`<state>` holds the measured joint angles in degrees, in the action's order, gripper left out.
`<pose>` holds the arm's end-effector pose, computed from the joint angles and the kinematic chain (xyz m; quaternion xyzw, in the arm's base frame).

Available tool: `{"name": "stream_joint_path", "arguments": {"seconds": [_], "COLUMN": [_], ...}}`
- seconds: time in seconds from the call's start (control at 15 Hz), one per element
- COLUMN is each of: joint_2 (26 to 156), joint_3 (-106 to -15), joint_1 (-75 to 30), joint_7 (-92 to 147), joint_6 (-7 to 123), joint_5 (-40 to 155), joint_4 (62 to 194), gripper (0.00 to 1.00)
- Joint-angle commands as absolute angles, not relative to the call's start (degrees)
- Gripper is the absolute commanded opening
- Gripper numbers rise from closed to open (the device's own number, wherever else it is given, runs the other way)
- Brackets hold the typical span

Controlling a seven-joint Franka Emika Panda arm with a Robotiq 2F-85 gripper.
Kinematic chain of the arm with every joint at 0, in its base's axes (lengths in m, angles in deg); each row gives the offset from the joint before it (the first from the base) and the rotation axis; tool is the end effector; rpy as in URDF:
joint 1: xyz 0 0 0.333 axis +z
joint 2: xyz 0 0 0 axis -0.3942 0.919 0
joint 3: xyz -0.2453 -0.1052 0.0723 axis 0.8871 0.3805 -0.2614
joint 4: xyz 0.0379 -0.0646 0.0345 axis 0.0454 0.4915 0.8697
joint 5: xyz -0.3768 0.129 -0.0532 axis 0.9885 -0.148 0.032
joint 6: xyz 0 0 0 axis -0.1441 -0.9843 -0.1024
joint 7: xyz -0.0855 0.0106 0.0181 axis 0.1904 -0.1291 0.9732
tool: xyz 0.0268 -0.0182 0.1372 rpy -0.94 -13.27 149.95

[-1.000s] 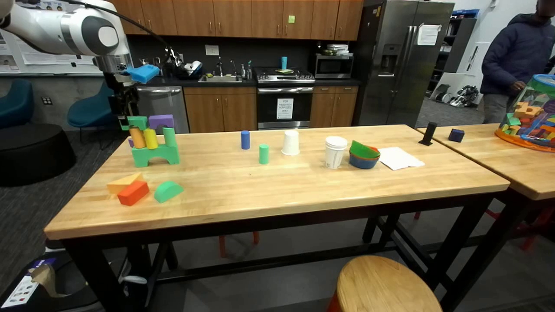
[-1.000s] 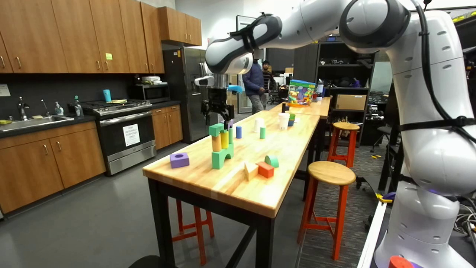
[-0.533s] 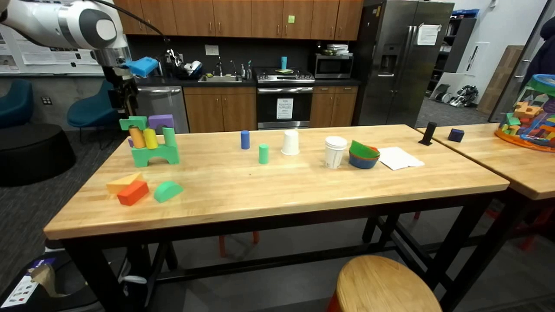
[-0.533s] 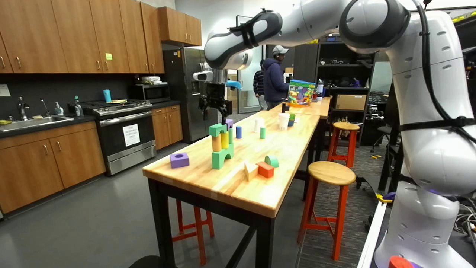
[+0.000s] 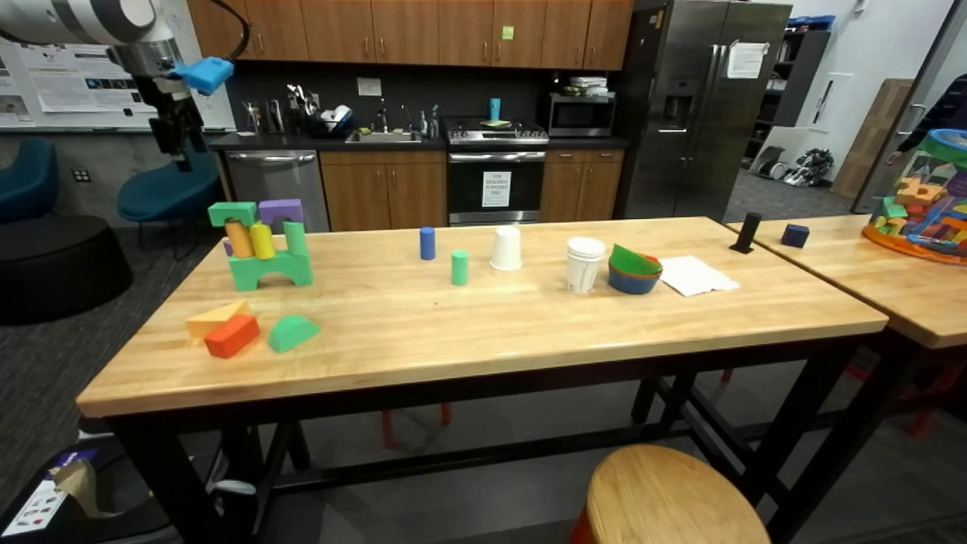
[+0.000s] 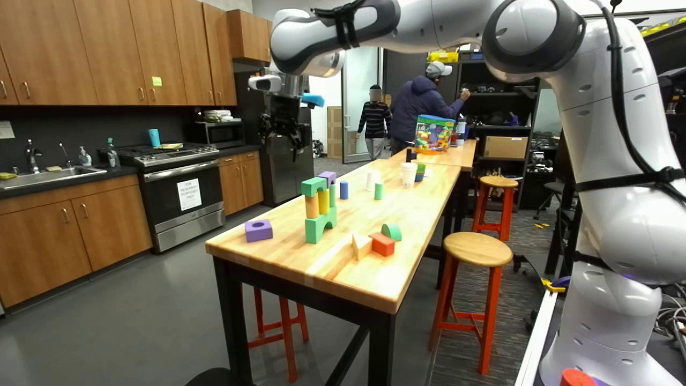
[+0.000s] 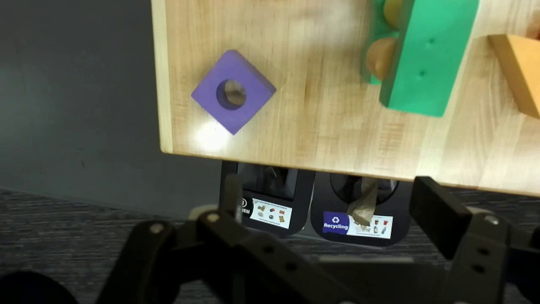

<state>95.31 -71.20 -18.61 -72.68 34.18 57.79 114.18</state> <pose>0.6785 0.1215 0.4643 0.5933 0.7986 0.0709 0.0720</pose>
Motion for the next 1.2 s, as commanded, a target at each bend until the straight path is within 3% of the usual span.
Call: {"name": "stream_joint_path", "arguments": {"seconds": [0.0,1.13], "joint_2": [101.8,94.9], "joint_3": [-71.4,-66.2], "joint_1": [-15.3,-12.8], "joint_7": [-65.5,-24.2], "joint_6": [34.8,47.6], "joint_5": [61.6,72.1], "joint_4": [106.8,116.7], "gripper": [1.0,1.0]}}
